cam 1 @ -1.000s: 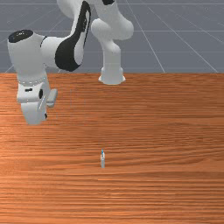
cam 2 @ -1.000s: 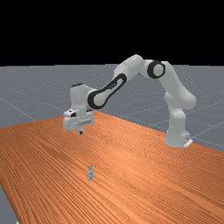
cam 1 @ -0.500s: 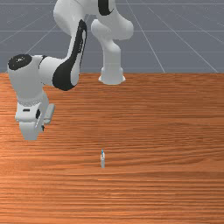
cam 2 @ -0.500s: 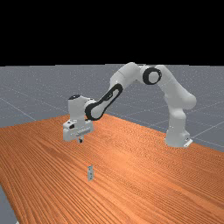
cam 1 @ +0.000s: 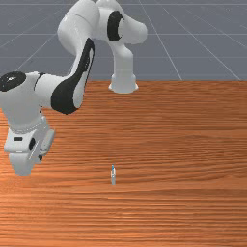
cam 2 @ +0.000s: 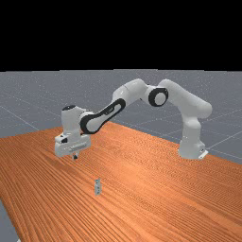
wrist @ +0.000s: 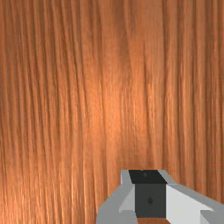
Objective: Rotate the USB body for 90 degree with plug right ward
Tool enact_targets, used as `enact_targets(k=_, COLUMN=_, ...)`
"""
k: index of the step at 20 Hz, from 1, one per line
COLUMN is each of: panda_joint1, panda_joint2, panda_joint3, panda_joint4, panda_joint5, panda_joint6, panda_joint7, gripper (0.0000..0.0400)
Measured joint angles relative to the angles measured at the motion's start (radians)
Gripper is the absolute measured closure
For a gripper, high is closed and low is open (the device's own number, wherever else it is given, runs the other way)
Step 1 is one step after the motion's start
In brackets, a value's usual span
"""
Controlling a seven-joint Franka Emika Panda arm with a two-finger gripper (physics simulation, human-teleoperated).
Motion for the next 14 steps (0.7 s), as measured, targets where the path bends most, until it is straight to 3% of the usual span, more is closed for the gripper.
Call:
enact_targets(k=1, panda_joint1=0.000, panda_joint2=0.062, panda_joint3=0.000, panda_joint4=0.116, panda_joint5=0.002, panda_joint6=-0.053, panda_joint7=0.017, gripper=0.0400)
enact_targets(k=2, panda_joint1=-0.001, panda_joint2=0.062, panda_joint3=0.006, panda_joint4=0.109, panda_joint5=-0.005, panda_joint6=-0.048, panda_joint7=-0.023, gripper=0.0400)
enact_targets(k=14, panda_joint1=0.120, panda_joint2=-0.078, panda_joint3=0.008, panda_joint4=-0.148, panda_joint5=-0.003, panda_joint6=0.061, panda_joint7=0.148, gripper=0.0400)
